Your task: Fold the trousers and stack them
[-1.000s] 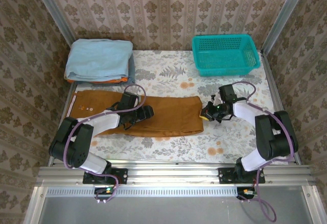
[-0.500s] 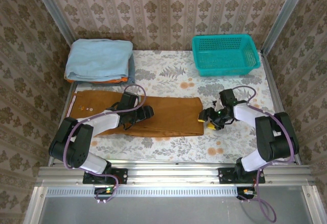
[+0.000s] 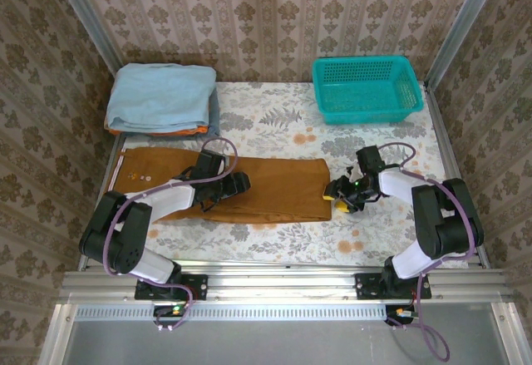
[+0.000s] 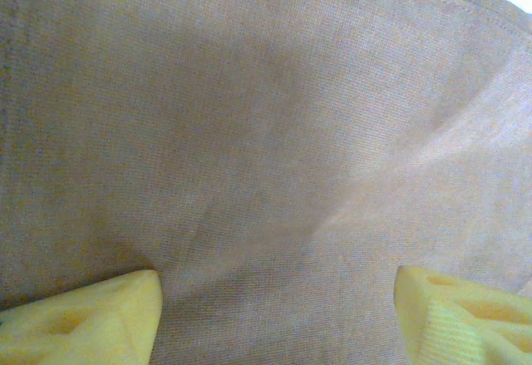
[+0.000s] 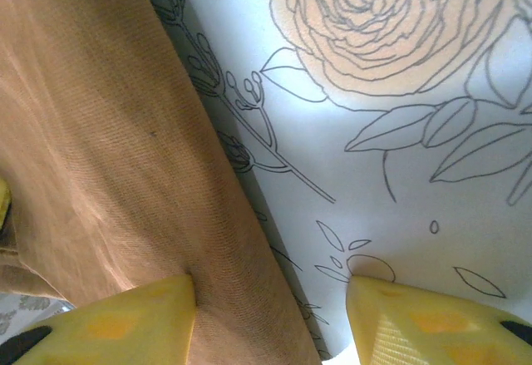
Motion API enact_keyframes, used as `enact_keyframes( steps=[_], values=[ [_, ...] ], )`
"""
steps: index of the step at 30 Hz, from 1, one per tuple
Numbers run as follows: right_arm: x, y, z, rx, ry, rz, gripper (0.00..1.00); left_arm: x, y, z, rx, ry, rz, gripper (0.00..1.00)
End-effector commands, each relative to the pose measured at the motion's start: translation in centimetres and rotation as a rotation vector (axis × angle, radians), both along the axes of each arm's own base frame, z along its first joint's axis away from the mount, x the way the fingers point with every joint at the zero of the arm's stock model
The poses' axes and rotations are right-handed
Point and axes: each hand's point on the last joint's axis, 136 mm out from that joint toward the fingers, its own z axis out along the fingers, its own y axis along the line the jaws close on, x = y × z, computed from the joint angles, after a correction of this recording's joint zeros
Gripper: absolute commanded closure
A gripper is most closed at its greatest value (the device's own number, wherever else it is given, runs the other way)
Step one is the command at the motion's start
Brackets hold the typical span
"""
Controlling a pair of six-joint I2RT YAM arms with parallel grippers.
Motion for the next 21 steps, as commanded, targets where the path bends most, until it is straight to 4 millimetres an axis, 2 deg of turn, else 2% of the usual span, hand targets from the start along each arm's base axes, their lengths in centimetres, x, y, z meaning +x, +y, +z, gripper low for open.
enact_keyframes(
  steps=[1,7,13,17,21],
  values=[
    [-0.3,4.4,0.0,0.136,-0.077,0.149,0.47,-1.9,0.7,-1.5,0.020,0.082,-0.011,0.26],
    [-0.9,5.1,-0.4,0.150,-0.080,0.174,0.48,-1.9,0.6,-1.4,0.016,0.081,-0.012,0.26],
    [-0.9,6.8,-0.5,0.184,-0.081,0.200,0.48,-1.8,0.6,-1.6,0.015,0.085,-0.013,0.26],
    [-0.8,7.8,-0.6,0.205,-0.082,0.219,0.51,-1.9,0.5,-1.5,0.011,0.083,-0.012,0.26],
    [-0.6,7.9,-0.2,0.210,-0.090,0.222,0.54,-2.0,0.6,-1.6,0.012,0.087,-0.011,0.26]
  ],
)
